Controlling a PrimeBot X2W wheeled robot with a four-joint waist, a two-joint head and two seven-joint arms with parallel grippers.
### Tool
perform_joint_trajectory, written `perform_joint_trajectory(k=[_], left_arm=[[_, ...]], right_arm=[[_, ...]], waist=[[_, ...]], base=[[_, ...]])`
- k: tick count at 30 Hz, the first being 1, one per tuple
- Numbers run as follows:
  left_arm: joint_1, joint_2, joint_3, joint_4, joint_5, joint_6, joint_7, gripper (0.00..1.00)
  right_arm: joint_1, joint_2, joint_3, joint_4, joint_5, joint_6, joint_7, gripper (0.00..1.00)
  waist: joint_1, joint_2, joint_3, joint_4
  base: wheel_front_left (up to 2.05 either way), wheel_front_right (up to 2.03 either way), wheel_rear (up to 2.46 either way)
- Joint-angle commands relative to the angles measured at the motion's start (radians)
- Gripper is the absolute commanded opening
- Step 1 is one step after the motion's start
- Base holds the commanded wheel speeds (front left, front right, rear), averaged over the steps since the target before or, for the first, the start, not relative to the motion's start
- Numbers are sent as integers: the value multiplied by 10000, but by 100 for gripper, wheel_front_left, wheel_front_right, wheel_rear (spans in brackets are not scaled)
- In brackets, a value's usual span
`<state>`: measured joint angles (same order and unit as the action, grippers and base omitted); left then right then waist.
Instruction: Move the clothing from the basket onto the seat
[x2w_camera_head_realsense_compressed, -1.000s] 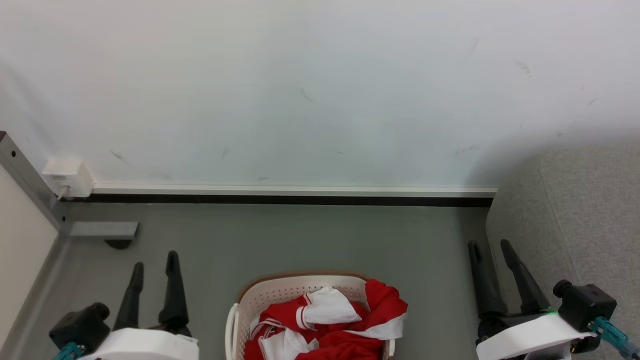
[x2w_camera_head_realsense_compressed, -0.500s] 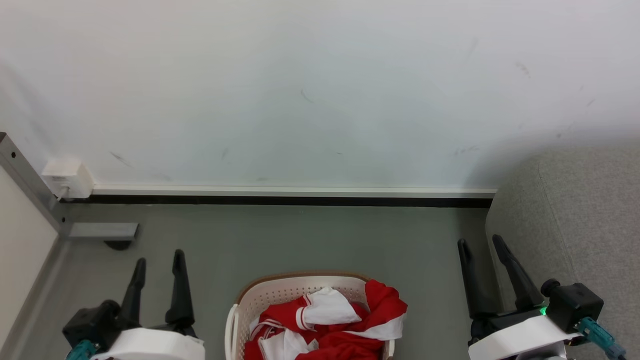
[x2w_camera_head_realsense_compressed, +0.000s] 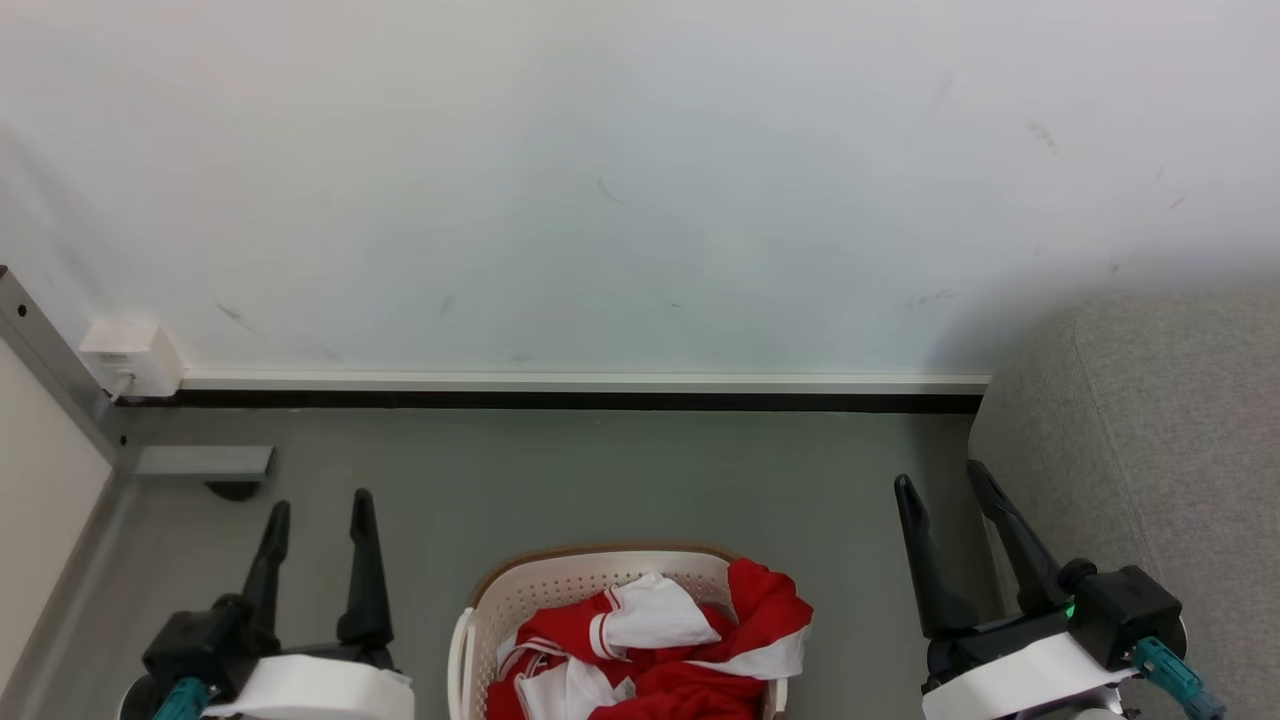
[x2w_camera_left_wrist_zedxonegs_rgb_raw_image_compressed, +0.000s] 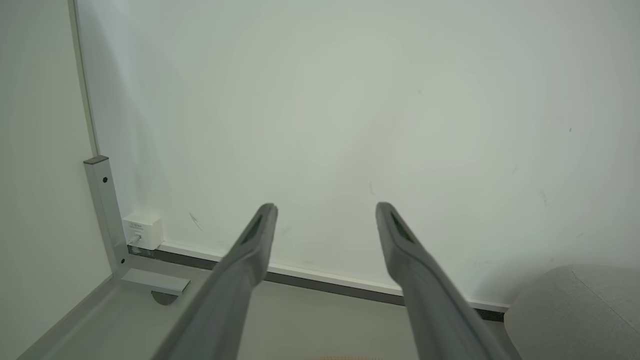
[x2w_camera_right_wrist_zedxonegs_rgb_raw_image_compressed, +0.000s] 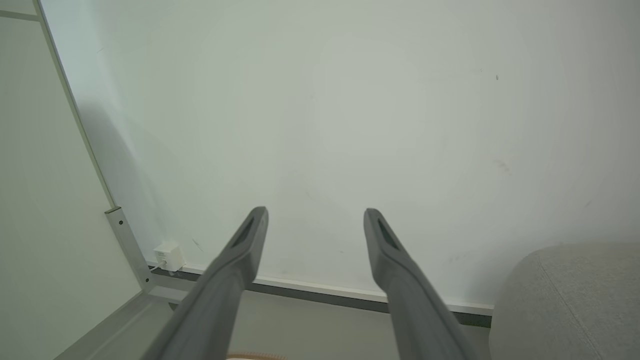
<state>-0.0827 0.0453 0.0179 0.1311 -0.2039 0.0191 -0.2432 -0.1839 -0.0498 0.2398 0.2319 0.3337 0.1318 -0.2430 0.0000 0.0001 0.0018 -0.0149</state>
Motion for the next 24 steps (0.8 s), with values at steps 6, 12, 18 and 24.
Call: perform_joint_trajectory(k=[6,12,18,24], left_arm=[[-76,84,-24,-50,552,62,-158,100],[-77,83,-76,-71,719,69,-224,100],[-77,82,-92,-81,730,47,-222,100],[-52,82,-73,-97,752,18,-222,100]], right_arm=[[-191,-14,113,-41,-472,-20,-166,100],[-198,-16,213,-22,-673,-21,-231,100],[-206,-15,214,-16,-601,-21,-231,100],[-250,-14,229,11,-550,-21,-231,100]], waist=[[0,-1,17,-2],[0,-1,26,-13],[0,-1,31,-36],[0,-1,77,-129]], base=[[0,0,0],[0,0,0],[0,0,0],[0,0,0]])
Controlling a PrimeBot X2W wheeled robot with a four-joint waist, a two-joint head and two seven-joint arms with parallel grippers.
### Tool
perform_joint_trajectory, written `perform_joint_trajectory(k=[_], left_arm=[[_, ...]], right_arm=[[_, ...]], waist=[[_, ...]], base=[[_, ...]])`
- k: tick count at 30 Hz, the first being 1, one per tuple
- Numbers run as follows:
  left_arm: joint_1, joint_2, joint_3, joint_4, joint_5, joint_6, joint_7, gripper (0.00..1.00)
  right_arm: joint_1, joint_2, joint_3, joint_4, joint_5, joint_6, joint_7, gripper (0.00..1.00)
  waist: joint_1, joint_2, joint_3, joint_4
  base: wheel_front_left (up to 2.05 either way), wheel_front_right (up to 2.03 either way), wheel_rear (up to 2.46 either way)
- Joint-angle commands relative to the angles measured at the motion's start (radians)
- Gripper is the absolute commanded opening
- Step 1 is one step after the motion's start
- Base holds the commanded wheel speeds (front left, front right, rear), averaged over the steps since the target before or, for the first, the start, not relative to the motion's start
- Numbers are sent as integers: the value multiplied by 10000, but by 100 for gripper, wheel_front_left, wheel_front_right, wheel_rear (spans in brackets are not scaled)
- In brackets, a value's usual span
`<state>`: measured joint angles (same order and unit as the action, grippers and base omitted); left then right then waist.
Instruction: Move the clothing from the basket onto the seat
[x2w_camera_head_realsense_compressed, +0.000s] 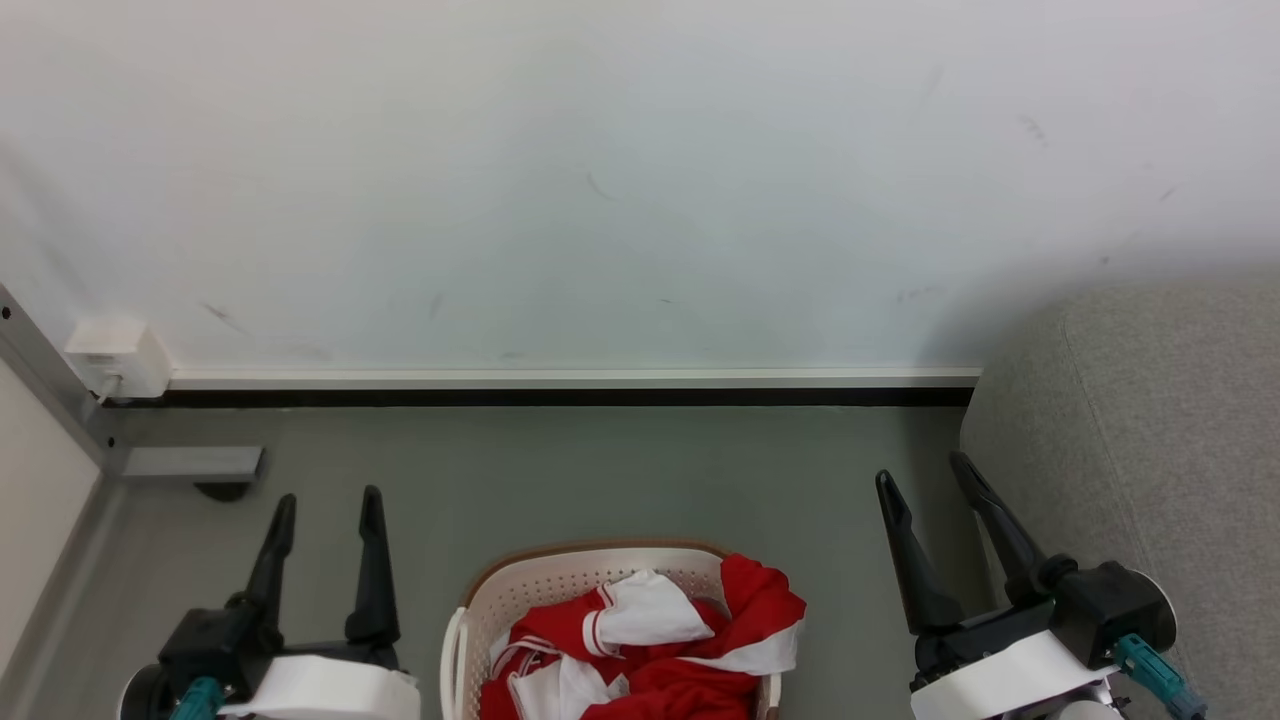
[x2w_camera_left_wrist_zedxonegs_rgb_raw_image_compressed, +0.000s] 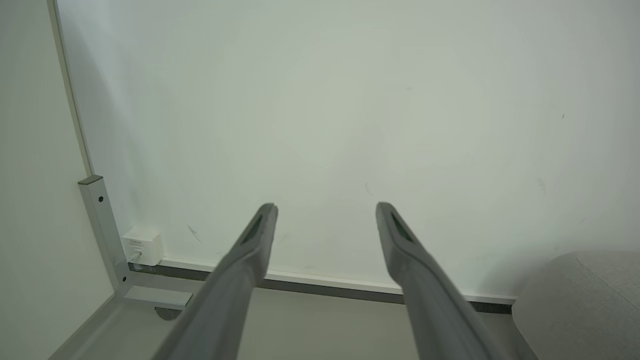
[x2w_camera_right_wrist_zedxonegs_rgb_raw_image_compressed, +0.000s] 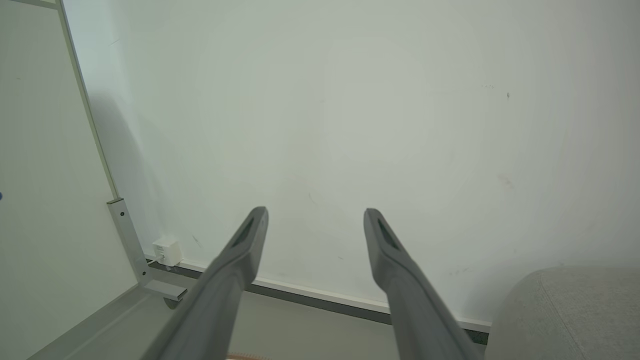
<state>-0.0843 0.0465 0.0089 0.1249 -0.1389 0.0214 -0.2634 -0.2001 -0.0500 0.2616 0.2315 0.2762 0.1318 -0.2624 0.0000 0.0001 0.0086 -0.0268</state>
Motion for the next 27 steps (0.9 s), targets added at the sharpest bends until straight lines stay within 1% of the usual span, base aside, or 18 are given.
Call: perform_joint_trajectory(k=[1,8,17,22,27], left_arm=[[-36,70,19,-40,100,-1,-21,100],[-193,69,53,-55,30,-60,-15,100],[-644,68,190,-211,-16,-211,-15,100],[-1095,69,210,-53,-133,-356,-15,100],[-1642,66,104,202,-63,-708,-15,100]], right_arm=[[-91,-12,11,5,25,-21,-37,100],[-235,-12,-63,-133,66,-21,-35,100],[-757,-13,-250,-492,-58,-21,-35,100],[-1140,-10,-381,-718,-182,-21,-35,100],[-1551,-10,-555,-1011,-235,-21,-34,100]], waist=[[0,-1,22,-34],[0,-1,326,-242],[0,-1,1347,-536],[0,-1,2122,-655],[0,-1,2980,-796]], base=[[0,0,0],[0,0,0],[0,0,0],[0,0,0],[0,0,0]])
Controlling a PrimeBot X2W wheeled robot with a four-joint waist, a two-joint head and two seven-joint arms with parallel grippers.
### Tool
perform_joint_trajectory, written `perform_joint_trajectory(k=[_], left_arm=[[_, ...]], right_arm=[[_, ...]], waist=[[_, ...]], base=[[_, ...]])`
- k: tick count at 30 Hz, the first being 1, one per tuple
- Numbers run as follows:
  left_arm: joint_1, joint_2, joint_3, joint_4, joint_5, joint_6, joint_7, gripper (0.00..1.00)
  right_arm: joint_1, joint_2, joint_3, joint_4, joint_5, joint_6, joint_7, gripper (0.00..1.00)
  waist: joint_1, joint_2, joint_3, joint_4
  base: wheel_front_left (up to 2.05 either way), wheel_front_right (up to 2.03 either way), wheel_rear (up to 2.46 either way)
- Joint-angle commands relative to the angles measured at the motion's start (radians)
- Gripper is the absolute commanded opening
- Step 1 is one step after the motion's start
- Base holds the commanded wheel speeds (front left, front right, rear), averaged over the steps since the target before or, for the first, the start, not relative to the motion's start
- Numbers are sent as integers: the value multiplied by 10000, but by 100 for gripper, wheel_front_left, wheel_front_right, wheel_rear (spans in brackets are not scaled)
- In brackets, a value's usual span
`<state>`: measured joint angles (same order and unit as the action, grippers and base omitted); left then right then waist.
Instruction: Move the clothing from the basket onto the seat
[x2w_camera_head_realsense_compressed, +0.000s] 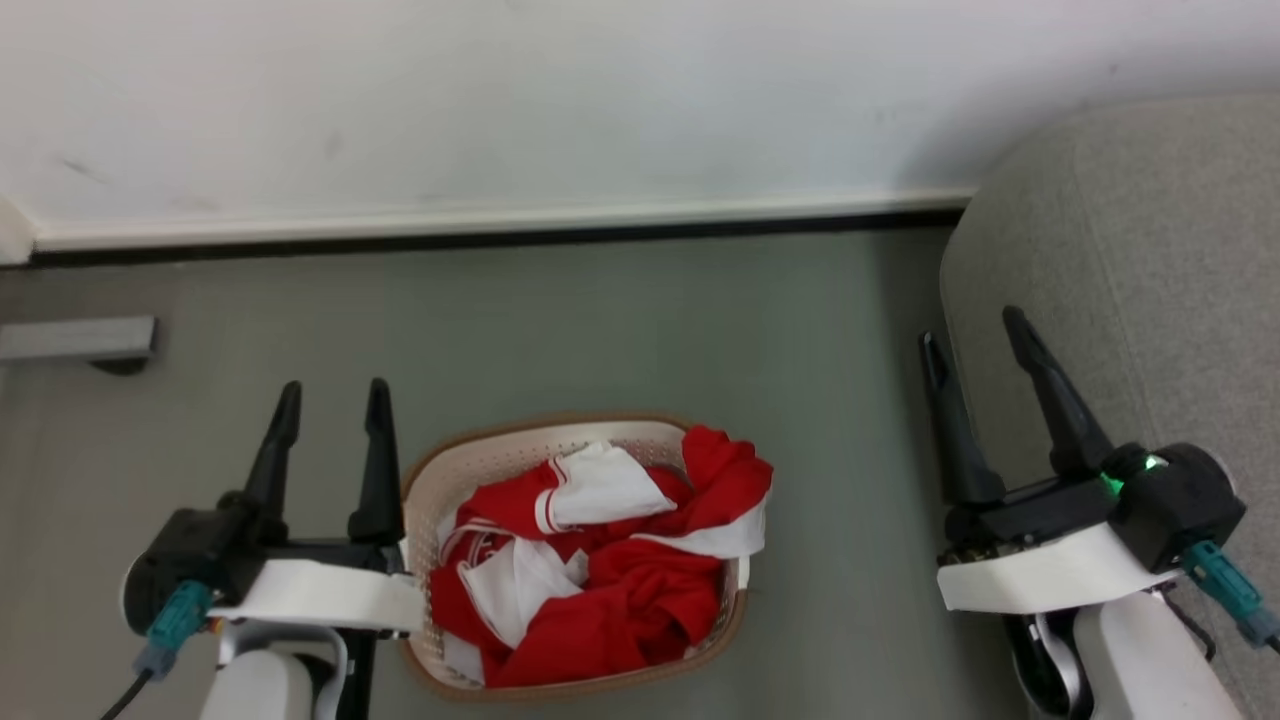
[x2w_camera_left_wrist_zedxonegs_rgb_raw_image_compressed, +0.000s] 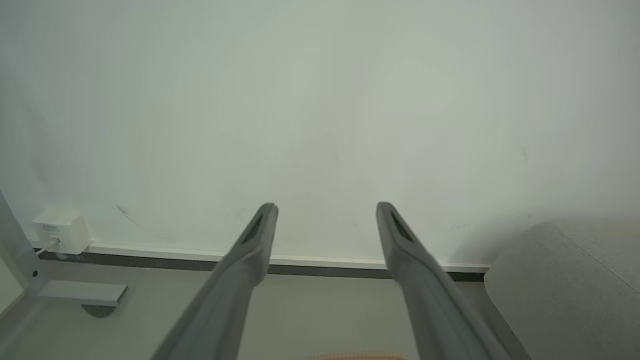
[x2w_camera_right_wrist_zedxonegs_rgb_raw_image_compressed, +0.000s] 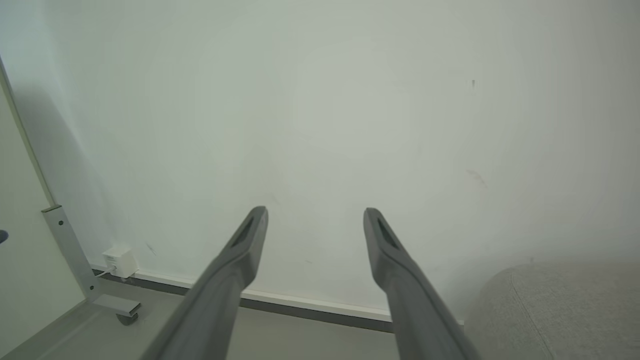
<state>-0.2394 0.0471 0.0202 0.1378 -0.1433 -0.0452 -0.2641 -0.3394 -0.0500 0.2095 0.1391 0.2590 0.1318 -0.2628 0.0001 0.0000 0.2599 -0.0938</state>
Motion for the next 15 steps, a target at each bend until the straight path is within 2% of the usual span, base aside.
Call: perform_joint_trajectory(k=[1,8,15], left_arm=[[-230,62,-40,174,-27,-137,-7,100],[-1178,225,-314,1580,103,-621,-7,100],[-2386,552,-831,3322,-16,-808,-7,100]], right_arm=[[-228,-10,-82,-182,-39,-21,-32,100],[-586,-13,-463,-619,-97,-21,-15,100],[-1008,-8,-686,-1023,57,-21,-15,100]], waist=[[-1,0,620,-150],[-1,0,1676,-447],[-1,0,2694,-853]], base=[[0,0,0],[0,0,0],[0,0,0]])
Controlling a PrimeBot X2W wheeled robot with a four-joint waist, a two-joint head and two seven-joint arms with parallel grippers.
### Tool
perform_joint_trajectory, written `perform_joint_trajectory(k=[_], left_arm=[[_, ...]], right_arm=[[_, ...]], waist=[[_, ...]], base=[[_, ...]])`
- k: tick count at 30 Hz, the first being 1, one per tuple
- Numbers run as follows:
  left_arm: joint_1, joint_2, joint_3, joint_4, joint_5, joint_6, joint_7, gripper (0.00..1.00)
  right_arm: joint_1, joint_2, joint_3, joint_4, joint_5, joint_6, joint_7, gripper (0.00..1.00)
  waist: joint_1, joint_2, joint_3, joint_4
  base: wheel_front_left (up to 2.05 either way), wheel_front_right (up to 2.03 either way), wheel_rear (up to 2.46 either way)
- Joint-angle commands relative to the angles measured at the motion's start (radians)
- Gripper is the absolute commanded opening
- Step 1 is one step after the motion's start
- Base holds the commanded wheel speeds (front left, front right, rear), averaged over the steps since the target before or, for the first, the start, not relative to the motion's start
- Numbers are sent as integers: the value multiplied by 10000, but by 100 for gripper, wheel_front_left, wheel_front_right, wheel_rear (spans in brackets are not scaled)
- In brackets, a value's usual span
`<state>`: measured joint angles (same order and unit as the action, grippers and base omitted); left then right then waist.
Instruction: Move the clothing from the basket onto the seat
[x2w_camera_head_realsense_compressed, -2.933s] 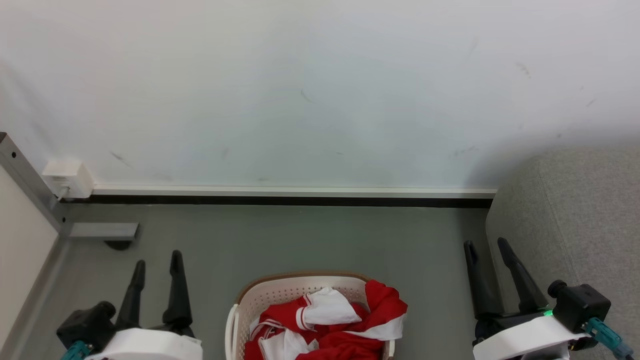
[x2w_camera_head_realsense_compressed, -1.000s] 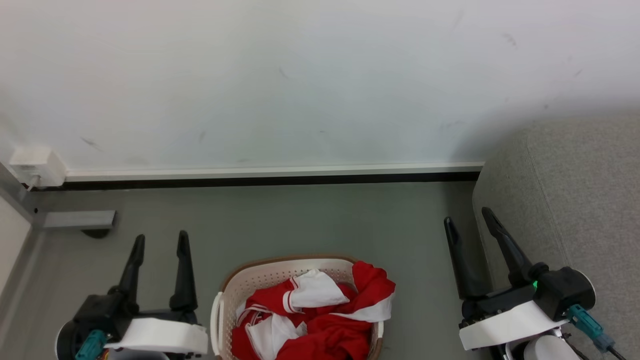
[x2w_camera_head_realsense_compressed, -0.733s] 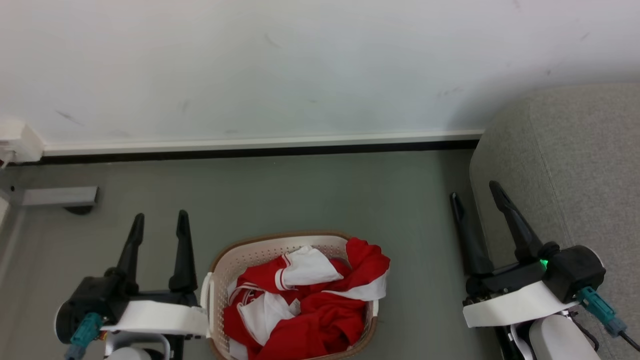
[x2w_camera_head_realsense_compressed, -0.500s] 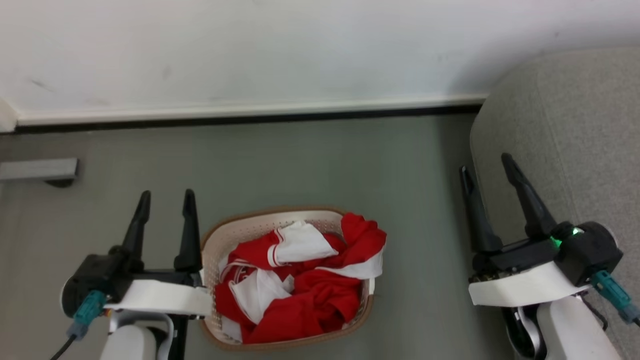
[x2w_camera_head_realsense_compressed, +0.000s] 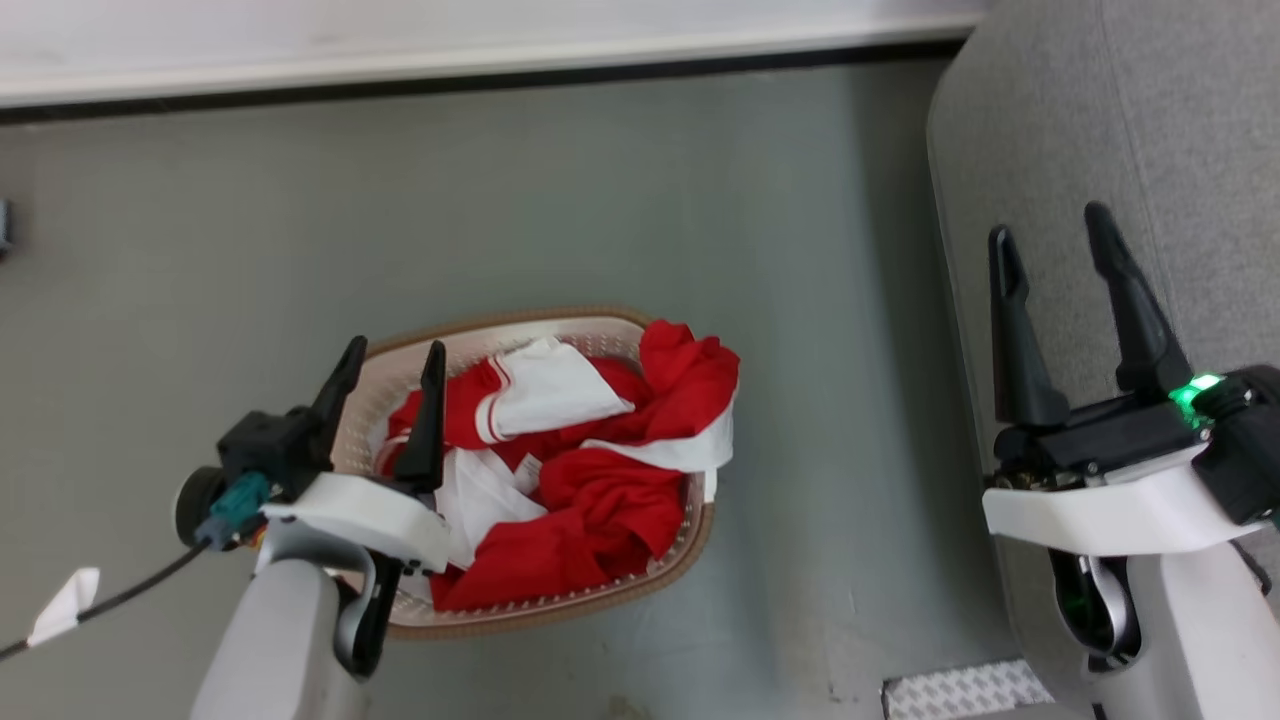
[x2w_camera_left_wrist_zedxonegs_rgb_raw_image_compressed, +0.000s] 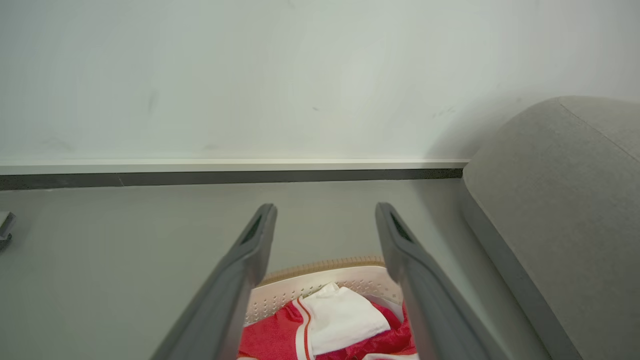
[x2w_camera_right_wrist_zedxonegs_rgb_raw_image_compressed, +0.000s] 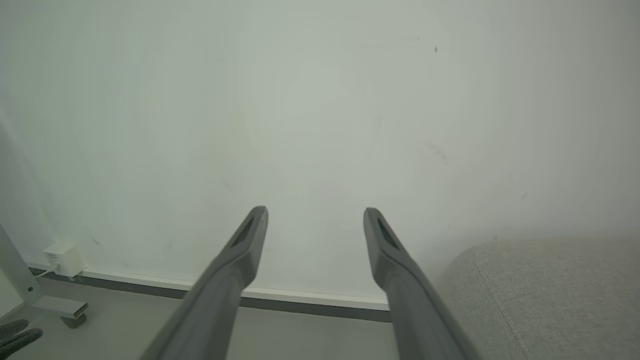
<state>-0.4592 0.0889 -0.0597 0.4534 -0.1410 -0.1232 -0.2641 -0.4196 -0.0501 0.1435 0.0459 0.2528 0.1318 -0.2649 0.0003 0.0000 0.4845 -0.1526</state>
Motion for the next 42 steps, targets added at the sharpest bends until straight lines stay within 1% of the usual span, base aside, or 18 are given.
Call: perform_joint_trajectory(k=[1,6,11,18,20,23,28,34,39,42], left_arm=[[-187,134,-31,166,-39,-28,-7,100],[-1269,436,-641,1879,-269,-75,11,100],[-2389,784,-1597,3406,-675,-55,188,100],[-3756,1431,-2919,4963,-1548,-57,589,100],[-4129,1647,-3238,5267,-1747,-57,733,100],[-4655,1800,-3691,5613,-2251,-59,1093,100],[-5409,2130,-4596,6098,-2856,-58,2197,100],[-6145,2426,-5421,6692,-3041,-59,3252,100],[-6363,2710,-6323,7019,-3274,-59,4639,100],[-6507,2927,-6589,6908,-3559,-59,4702,100]], right_arm=[[-206,-6,-26,-91,119,-21,6,100],[-527,-9,75,-492,231,-21,8,100],[-802,-6,99,-803,392,-21,8,100],[-1053,-4,212,-1212,805,-21,8,100],[-1160,-6,237,-1376,878,-21,6,100],[-1240,-4,263,-1617,1010,-21,8,100],[-1378,-3,426,-1863,1136,-21,7,100],[-1404,-4,639,-1877,1360,-21,7,100],[-1394,-4,727,-1861,1472,-21,7,100],[-1333,-4,684,-1897,1517,-21,7,100]], waist=[[-3,0,447,-265],[-3,0,1291,-585],[-3,0,2093,-910],[-3,0,3075,-1459],[-3,0,3337,-1595],[-3,0,3722,-1742],[-3,0,4187,-1964],[-3,0,4572,-2276],[-3,0,4732,-2537],[-3,0,4756,-2589]], base=[[0,0,0],[0,0,0],[0,0,0],[0,0,0],[0,0,0],[0,0,0],[0,0,0],[0,0,0],[0,0,0],[0,0,0]])
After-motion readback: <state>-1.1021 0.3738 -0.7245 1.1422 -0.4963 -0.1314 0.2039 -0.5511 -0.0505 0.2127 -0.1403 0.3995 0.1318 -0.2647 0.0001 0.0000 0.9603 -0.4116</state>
